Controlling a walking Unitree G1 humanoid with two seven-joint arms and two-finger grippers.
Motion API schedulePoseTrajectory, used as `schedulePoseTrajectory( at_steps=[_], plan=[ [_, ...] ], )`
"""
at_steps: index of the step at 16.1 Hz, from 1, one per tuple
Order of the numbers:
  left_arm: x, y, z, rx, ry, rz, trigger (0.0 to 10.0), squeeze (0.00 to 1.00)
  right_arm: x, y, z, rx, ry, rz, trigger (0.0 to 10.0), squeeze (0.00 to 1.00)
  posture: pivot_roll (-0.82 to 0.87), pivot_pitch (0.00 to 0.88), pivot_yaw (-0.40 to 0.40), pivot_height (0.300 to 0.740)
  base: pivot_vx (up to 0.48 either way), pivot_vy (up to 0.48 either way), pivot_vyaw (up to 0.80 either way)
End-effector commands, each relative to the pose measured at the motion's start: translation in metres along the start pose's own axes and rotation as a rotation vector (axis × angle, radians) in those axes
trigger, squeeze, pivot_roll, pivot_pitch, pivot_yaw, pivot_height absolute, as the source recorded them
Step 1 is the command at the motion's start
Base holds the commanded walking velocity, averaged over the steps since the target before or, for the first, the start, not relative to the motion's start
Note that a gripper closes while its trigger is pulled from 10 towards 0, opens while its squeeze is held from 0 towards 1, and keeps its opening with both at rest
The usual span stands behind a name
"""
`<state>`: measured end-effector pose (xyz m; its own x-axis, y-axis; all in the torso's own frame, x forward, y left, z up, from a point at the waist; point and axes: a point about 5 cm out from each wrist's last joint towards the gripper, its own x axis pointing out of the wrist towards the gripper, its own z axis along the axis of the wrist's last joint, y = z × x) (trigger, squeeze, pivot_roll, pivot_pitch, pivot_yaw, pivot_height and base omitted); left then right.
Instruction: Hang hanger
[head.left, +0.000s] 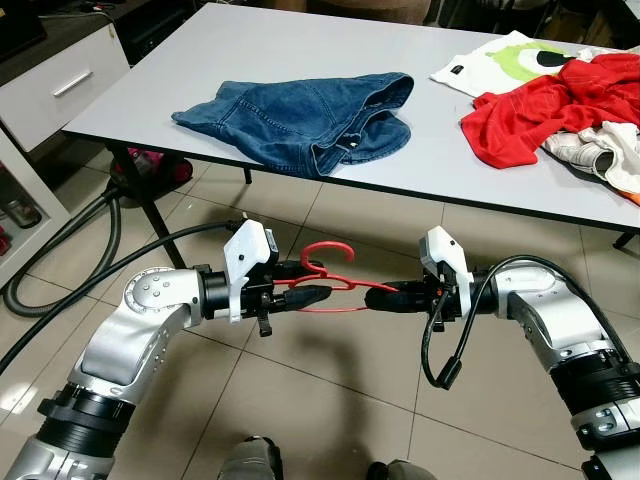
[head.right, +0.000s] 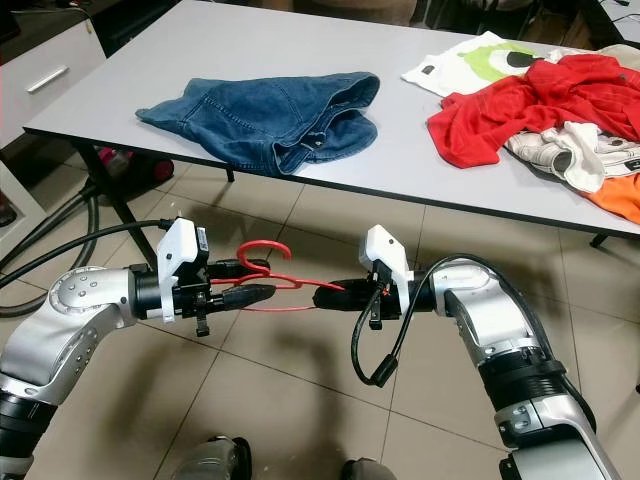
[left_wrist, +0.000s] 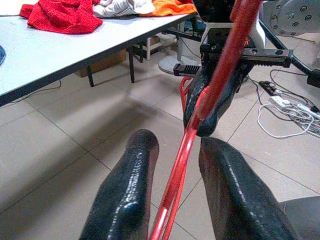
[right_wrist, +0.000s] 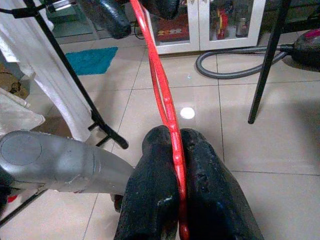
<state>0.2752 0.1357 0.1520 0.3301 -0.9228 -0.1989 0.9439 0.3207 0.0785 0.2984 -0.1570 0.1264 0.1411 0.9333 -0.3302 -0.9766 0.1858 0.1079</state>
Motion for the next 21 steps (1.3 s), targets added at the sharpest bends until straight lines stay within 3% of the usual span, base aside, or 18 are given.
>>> schedulePoseTrajectory(
  at_steps=[1, 8, 9, 11, 12, 16, 21],
  plan=[
    [0.003, -0.001, -0.001, 0.008, 0.006, -0.015, 0.0, 0.00, -0.001, -0.001, 0.011, -0.036, -0.029, 0.008, 0.0, 0.00, 0.04, 0.090, 0.025, 0.740, 0.000, 0.000, 0.00],
    [0.002, -0.002, -0.002, -0.009, 0.003, -0.036, 0.0, 0.00, -0.002, -0.005, 0.013, -0.059, -0.030, -0.031, 0.0, 0.00, 0.03, 0.094, 0.023, 0.740, 0.000, 0.000, 0.00],
    [0.001, -0.002, -0.002, -0.010, 0.003, -0.037, 0.0, 0.00, -0.003, -0.007, 0.013, -0.062, -0.028, -0.057, 1.8, 0.00, 0.03, 0.095, 0.024, 0.740, 0.000, 0.000, 0.00],
    [0.000, -0.002, -0.002, -0.011, 0.004, -0.039, 0.0, 0.00, -0.004, -0.015, 0.013, -0.045, -0.036, -0.125, 7.1, 0.00, 0.03, 0.095, 0.025, 0.740, 0.000, 0.000, 0.00],
    [0.000, -0.002, -0.002, -0.012, 0.004, -0.040, 0.0, 0.00, -0.005, -0.018, 0.013, -0.033, -0.041, -0.155, 10.0, 1.00, 0.03, 0.094, 0.025, 0.740, 0.000, 0.000, 0.00],
    [-0.001, -0.011, -0.002, 0.003, 0.018, -0.111, 0.0, 0.00, -0.015, -0.020, 0.026, -0.022, -0.073, -0.108, 10.0, 1.00, 0.03, 0.097, 0.026, 0.740, 0.000, 0.000, 0.00],
    [-0.001, -0.009, -0.005, 0.001, 0.028, -0.103, 0.0, 0.00, -0.021, -0.022, 0.036, -0.027, -0.075, -0.070, 10.0, 1.00, 0.03, 0.095, 0.020, 0.740, 0.000, 0.000, 0.00]
  ],
)
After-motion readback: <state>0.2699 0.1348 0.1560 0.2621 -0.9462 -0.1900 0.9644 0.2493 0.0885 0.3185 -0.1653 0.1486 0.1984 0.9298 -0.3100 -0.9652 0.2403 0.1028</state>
